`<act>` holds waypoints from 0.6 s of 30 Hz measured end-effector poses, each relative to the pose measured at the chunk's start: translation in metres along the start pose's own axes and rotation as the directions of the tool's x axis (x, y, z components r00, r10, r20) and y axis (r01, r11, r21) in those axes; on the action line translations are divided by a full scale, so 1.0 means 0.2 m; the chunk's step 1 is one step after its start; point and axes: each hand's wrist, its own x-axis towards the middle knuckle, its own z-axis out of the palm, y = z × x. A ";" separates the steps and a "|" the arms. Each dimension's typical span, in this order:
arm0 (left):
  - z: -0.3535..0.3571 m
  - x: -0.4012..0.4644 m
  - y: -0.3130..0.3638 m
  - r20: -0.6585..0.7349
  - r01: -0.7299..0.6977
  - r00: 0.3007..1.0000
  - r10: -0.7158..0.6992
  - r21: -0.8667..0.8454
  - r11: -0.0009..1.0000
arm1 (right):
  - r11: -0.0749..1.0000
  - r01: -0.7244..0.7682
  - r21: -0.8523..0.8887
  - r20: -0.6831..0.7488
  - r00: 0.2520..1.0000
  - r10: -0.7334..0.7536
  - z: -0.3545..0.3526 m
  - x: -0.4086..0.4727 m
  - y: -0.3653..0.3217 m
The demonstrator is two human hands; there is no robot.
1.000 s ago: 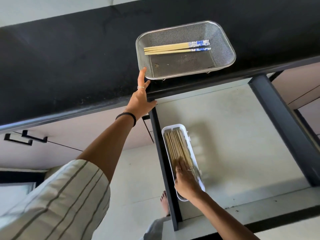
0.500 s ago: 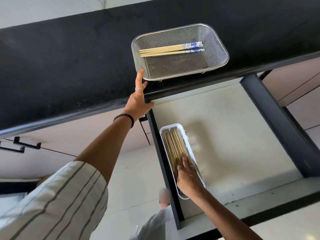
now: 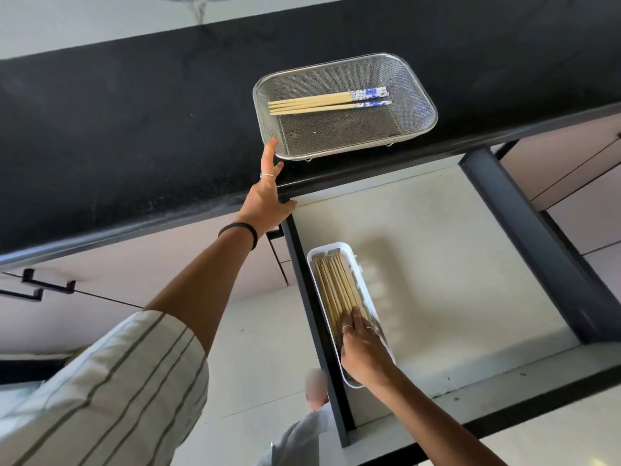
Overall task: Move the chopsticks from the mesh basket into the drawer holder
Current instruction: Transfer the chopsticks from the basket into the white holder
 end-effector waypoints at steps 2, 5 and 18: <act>0.00 0.00 -0.01 -0.009 -0.005 1.000 0.005 -0.002 1.000 | 1.000 -0.003 0.025 0.003 1.000 0.003 -0.01 -0.01 -0.01; 0.01 0.01 -0.02 -0.020 -0.025 0.999 0.024 -0.021 0.999 | 0.998 -0.009 0.069 -0.012 1.000 0.010 -0.05 -0.02 -0.01; 0.03 0.02 -0.05 -0.028 -0.043 0.999 0.041 -0.063 0.997 | 0.889 0.392 0.239 -0.605 0.776 -0.179 -0.98 0.07 -0.12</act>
